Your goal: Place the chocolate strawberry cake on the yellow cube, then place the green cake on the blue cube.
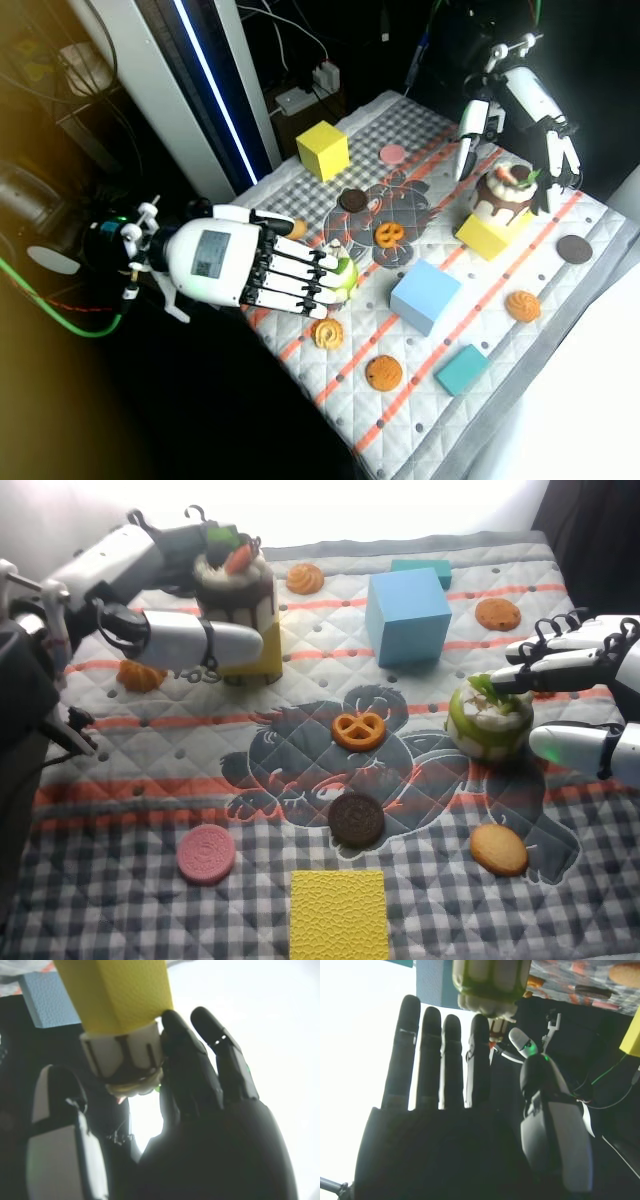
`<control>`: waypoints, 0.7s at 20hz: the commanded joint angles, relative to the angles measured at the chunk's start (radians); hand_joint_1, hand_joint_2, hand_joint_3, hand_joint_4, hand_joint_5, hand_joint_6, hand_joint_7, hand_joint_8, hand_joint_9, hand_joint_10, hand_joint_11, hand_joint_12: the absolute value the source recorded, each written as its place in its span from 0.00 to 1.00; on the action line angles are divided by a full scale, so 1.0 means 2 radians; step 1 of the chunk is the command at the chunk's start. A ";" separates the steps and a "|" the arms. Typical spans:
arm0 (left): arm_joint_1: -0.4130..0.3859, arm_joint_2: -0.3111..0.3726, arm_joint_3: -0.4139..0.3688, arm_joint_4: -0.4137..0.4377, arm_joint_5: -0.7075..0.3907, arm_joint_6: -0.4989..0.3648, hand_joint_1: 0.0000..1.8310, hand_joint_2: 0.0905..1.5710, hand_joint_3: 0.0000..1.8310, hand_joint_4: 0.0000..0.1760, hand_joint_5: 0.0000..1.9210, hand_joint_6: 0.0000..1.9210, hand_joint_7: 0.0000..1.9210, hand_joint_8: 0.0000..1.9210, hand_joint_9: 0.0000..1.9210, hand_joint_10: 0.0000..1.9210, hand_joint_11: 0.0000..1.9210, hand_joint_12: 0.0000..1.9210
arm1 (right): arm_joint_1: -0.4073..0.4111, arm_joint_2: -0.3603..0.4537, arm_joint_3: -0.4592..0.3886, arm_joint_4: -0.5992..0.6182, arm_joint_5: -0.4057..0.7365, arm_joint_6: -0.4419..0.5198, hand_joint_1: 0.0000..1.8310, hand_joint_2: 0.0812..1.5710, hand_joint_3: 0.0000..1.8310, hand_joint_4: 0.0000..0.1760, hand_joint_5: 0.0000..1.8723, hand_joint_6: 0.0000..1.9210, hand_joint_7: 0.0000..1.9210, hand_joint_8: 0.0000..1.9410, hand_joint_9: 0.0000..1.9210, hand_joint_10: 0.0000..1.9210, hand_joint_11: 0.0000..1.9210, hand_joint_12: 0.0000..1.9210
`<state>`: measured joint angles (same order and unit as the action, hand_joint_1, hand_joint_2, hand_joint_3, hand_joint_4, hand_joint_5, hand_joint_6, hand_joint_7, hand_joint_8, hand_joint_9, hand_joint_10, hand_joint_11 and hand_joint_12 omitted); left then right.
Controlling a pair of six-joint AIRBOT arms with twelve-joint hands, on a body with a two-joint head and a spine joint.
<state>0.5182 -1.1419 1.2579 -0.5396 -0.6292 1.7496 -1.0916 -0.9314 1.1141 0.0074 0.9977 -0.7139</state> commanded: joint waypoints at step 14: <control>0.008 0.016 -0.018 0.009 -0.084 -0.004 0.45 0.52 0.00 0.94 0.11 0.00 0.16 0.00 0.21 0.01 0.00 0.64 | 0.001 -0.001 0.003 0.010 0.059 0.003 0.10 0.84 0.00 0.25 0.32 0.00 0.24 0.00 0.24 0.00 0.19 0.24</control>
<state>0.5404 -1.1221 1.2186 -0.5400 -0.6678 1.7496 -1.0985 -0.9314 1.1160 0.0078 0.9977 -0.7124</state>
